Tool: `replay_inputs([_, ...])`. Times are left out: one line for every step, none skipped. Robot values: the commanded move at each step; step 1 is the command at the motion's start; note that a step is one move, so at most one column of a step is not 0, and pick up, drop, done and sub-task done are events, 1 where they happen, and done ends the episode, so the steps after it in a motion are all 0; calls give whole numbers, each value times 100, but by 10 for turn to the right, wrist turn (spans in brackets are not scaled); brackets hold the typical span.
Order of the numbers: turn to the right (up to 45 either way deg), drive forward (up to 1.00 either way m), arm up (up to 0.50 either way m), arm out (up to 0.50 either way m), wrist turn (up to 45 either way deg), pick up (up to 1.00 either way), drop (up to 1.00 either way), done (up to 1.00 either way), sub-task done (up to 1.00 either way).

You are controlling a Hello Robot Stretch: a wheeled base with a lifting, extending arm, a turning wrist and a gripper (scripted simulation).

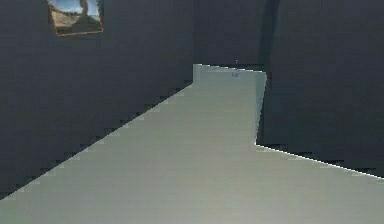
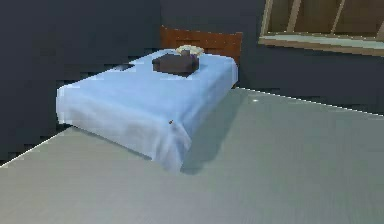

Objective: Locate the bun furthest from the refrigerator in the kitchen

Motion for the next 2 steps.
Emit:
replay_inputs([0,100,0,0,0,0,0,0,0])
replay_inputs([-30,0,0,0,0,0,0,0,0])
